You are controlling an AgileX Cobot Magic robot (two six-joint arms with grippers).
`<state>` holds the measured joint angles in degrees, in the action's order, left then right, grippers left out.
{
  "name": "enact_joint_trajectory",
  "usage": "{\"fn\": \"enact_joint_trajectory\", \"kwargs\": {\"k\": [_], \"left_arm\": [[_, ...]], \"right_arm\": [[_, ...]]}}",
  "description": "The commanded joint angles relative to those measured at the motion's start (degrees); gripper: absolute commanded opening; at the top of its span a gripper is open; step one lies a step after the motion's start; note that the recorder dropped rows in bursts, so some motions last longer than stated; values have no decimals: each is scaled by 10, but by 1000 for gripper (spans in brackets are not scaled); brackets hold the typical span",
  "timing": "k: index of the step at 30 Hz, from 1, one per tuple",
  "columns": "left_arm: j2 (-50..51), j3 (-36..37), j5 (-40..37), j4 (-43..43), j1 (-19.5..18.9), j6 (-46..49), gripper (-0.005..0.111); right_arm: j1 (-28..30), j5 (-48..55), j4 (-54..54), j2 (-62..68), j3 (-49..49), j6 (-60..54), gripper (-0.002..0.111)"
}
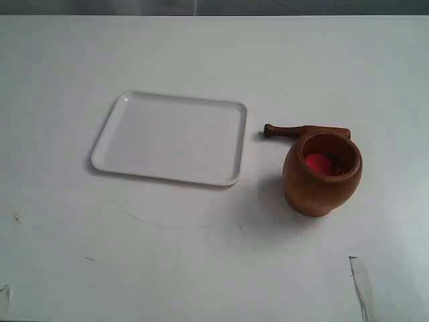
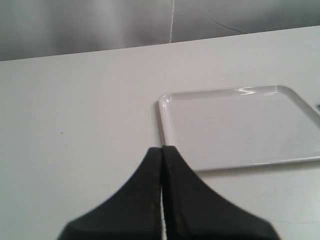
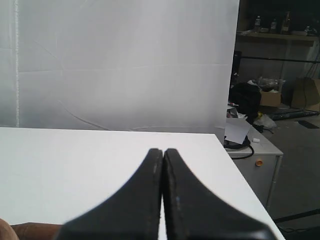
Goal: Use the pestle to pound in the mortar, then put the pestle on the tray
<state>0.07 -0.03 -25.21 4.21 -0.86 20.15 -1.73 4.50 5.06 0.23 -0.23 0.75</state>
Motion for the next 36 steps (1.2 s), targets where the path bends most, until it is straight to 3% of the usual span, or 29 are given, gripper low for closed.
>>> {"fn": "enact_joint_trajectory", "kwargs": {"k": [1, 23, 36], "left_arm": [[-1, 0, 2, -4, 4, -5, 0], [-1, 0, 2, -4, 4, -5, 0], [-1, 0, 2, -4, 4, -5, 0]], "right_arm": [[5, 1, -1, -2, 2, -1, 0], [5, 1, -4, -2, 2, -3, 0], [5, -14, -180, -2, 2, 8, 0]]}}
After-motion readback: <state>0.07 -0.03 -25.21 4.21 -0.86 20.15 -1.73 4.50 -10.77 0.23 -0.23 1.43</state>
